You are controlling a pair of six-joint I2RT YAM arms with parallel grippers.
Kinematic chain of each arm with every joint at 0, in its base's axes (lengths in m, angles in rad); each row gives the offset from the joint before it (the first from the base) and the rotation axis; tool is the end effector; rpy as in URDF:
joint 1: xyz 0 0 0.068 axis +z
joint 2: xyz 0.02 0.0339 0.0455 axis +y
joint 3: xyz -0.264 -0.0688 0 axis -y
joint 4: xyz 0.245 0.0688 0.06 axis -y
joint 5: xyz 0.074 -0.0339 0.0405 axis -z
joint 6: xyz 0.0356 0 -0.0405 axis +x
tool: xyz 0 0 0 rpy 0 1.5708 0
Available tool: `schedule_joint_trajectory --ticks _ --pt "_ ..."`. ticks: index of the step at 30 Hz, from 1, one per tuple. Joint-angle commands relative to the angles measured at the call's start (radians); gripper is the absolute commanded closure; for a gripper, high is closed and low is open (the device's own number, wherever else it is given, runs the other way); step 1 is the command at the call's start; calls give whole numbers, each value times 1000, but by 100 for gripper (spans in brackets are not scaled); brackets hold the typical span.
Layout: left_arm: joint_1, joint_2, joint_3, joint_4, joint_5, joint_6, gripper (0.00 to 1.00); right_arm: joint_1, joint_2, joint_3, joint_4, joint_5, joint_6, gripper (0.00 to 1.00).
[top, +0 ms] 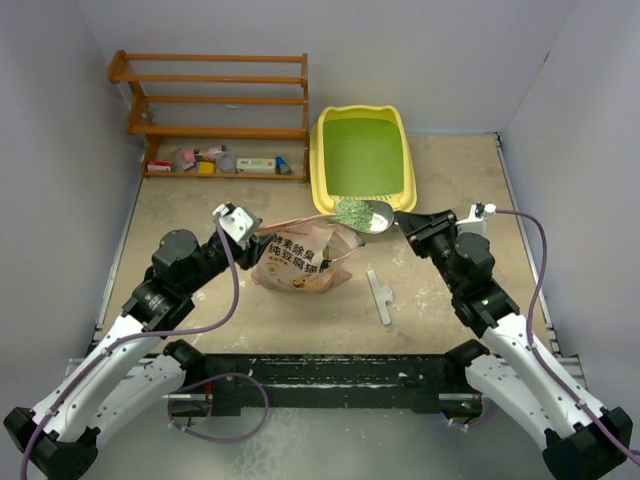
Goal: Fill the litter box with clean litter
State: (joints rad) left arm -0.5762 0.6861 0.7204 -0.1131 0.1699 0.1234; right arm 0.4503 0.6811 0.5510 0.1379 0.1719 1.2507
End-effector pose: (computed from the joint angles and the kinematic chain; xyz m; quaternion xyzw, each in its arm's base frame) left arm 0.1370 -0.0962 0.3405 0.3049 0.6677 -0.2125 0.6450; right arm 0.1599 0.0705 0.3083 0.3295 0.6226 0.4917 0.5119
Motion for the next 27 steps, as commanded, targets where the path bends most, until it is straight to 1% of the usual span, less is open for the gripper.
schedule_joint_trajectory --ticks 1,10,16,20,21,25,27 --pt "4 -21 -8 48 -12 10 53 -35 36 92 144 25 -9 100" --pt "4 -28 -13 44 -8 5 53 -168 185 179 206 -72 -2 100" --pt "4 -33 -17 36 -2 -8 52 -287 349 294 262 -196 -11 100" --pt "4 -41 -22 35 -4 -10 53 -336 469 421 257 -264 -57 100" --pt "4 -43 -23 34 -5 -10 53 -341 501 478 240 -282 -77 100" --pt "4 -45 -22 32 -8 -7 52 -346 645 684 122 -353 -176 100" --pt "5 -45 -22 31 -7 -6 52 -346 705 785 56 -362 -231 100"
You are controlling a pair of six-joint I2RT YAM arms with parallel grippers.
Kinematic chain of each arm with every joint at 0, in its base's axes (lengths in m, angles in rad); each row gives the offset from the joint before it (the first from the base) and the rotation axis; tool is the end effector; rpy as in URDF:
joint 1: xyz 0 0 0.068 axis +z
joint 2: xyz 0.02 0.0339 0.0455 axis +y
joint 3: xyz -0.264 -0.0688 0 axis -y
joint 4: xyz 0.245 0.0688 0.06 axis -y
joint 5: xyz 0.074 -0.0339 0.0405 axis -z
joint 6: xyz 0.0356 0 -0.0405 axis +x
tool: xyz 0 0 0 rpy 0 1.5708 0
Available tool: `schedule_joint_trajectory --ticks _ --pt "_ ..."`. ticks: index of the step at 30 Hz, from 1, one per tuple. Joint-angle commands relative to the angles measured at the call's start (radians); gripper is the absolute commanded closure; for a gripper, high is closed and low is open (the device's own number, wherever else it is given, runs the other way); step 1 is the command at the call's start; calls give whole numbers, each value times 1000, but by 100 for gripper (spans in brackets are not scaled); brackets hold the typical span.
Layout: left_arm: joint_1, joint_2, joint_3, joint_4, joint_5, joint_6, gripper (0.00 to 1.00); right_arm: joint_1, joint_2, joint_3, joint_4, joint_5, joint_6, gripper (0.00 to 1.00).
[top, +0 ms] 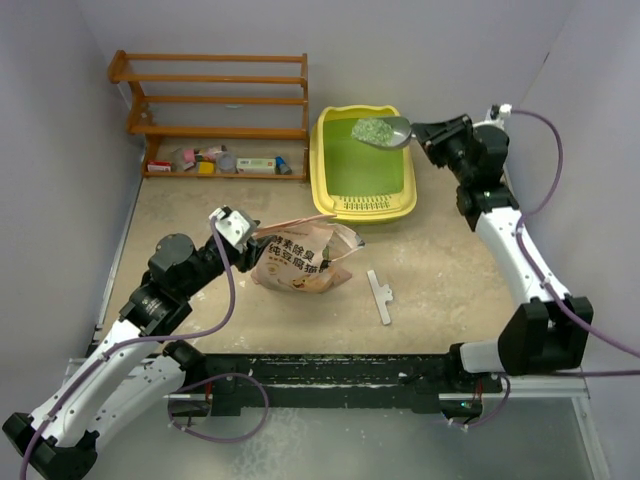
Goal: Fill the litter box with clean litter
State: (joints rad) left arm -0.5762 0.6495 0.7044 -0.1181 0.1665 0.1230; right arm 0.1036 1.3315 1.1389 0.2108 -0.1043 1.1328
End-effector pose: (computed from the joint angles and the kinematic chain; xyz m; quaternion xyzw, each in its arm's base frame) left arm 0.1309 -0.0921 0.3396 0.3023 0.6631 -0.2123 0.6510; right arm 0.3167 0.0367 0.3840 0.3120 0.6274 0.4427 0.5595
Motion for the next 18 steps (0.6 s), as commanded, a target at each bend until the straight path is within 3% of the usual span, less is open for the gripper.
schedule_joint_trajectory --ticks 1,18 --pt "6 -9 -5 36 -4 -4 52 1 82 239 -36 -89 -135 100" --pt "6 -22 -12 15 -14 15 52 -15 429 682 -233 -90 -298 100"
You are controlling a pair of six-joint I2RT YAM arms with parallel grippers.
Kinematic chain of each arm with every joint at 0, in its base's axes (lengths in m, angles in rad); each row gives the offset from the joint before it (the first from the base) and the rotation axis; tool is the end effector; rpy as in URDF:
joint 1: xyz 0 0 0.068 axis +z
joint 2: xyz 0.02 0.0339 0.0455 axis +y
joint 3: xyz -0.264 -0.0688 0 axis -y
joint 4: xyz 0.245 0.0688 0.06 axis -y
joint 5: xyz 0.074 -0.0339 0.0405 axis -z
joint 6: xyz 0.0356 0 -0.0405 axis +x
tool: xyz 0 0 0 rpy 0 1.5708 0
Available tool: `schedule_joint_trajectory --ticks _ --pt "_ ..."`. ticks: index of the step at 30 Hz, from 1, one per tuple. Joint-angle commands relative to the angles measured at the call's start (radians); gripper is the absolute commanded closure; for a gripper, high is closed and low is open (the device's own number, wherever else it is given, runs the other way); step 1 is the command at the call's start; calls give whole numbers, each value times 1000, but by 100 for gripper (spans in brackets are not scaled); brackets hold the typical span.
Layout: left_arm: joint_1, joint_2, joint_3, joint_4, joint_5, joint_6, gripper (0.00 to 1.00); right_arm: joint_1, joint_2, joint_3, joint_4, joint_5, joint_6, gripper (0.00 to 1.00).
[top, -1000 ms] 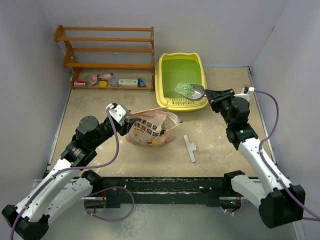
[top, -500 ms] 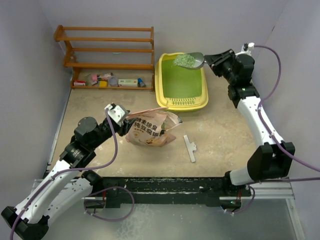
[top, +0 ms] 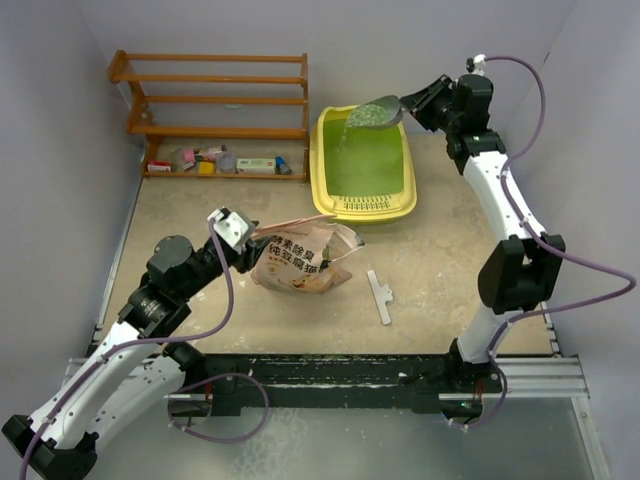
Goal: Fill the litter box with clean litter
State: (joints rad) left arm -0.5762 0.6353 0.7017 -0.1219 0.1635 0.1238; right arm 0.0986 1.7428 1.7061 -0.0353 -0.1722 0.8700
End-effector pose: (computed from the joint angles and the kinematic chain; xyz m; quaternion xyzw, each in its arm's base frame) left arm 0.1284 -0.0904 0.3402 0.3010 0.6609 -0.2114 0.6542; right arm 0.4184 0.0475 0.4167 0.2201 0.6978 0.3717 0.5713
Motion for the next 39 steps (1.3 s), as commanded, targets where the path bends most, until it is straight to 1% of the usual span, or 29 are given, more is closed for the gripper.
schedule_joint_trajectory --ticks 1,6,9,13,17,19,27,31,37,39 --pt "6 -8 -10 19 -13 17 52 -14 29 128 14 -23 -36 100" --pt "6 -15 -17 33 -13 17 52 -45 95 227 -19 -30 -42 100" --pt "6 -14 -21 33 -9 17 51 -59 144 326 -77 -34 -77 100" --pt "6 -10 -21 32 -11 20 51 -65 194 439 -170 -24 -174 100" --pt "6 -3 -21 34 -8 21 50 -66 209 513 -279 14 -280 100" --pt "7 2 -21 36 -6 23 51 -66 204 524 -313 44 -329 100" --pt "7 18 -21 41 1 27 50 -65 130 482 -378 167 -489 100" --pt "7 24 -22 43 4 26 50 -59 107 480 -387 170 -560 100" --pt "7 19 -23 40 3 26 50 -35 145 539 -390 161 -671 100" --pt "7 12 -25 40 1 27 50 -11 154 544 -381 173 -744 100"
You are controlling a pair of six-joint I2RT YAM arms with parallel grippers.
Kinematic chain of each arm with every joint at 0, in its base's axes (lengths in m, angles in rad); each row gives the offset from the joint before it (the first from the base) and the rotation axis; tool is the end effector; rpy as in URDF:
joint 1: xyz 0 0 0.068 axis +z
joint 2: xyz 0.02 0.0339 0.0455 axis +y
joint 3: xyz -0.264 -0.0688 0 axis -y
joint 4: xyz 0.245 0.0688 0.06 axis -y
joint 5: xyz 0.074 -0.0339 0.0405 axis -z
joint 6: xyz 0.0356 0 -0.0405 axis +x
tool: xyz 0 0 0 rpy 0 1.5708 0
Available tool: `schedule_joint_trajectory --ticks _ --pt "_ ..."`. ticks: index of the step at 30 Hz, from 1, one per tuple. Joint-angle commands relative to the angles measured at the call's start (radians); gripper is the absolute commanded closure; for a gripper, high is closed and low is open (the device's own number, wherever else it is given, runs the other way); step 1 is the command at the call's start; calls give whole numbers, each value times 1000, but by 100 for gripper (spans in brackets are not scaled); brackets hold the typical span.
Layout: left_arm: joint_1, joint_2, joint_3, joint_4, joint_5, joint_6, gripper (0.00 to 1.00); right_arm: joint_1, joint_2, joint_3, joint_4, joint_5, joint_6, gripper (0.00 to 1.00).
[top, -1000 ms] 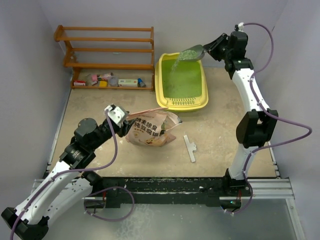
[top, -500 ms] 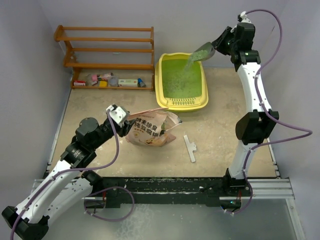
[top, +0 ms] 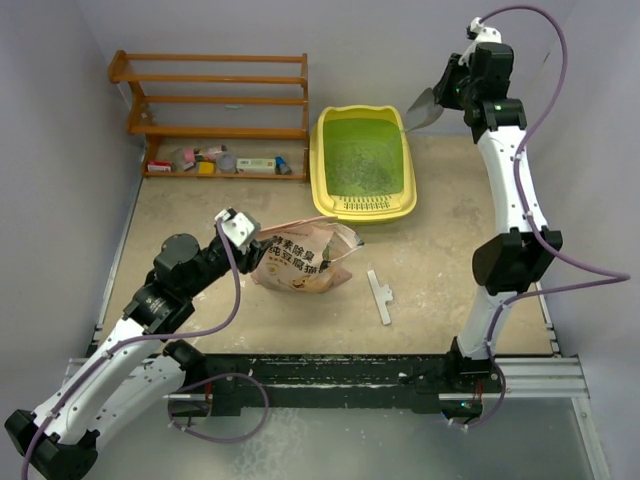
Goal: Fill the litter box with clean litter
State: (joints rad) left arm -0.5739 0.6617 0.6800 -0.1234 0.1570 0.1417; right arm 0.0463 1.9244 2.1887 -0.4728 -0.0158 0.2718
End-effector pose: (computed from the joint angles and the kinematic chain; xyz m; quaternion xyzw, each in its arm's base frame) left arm 0.1348 -0.0938 0.3287 0.3086 0.6757 -0.1999 0.6389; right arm 0.4390 0.0209 0.4604 0.0825 0.7725 0.1058 0.6207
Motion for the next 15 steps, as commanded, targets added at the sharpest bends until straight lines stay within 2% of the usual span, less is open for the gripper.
schedule_joint_trajectory --ticks 1,4,6,10,12,15 --pt "5 -19 -5 42 6 10 50 60 -28 59 63 34 -187 100" --pt "6 -35 -9 49 -6 13 48 143 -55 6 104 141 -329 100" --pt "5 -46 -15 57 -13 16 47 175 -86 -44 138 170 -356 100" --pt "5 -61 -15 60 -21 13 44 179 -177 -123 143 148 -284 100" --pt "6 -65 -11 74 -35 -2 33 179 -241 -182 144 126 -238 100" --pt "5 -48 18 74 23 1 27 179 -341 -260 109 86 -167 100"
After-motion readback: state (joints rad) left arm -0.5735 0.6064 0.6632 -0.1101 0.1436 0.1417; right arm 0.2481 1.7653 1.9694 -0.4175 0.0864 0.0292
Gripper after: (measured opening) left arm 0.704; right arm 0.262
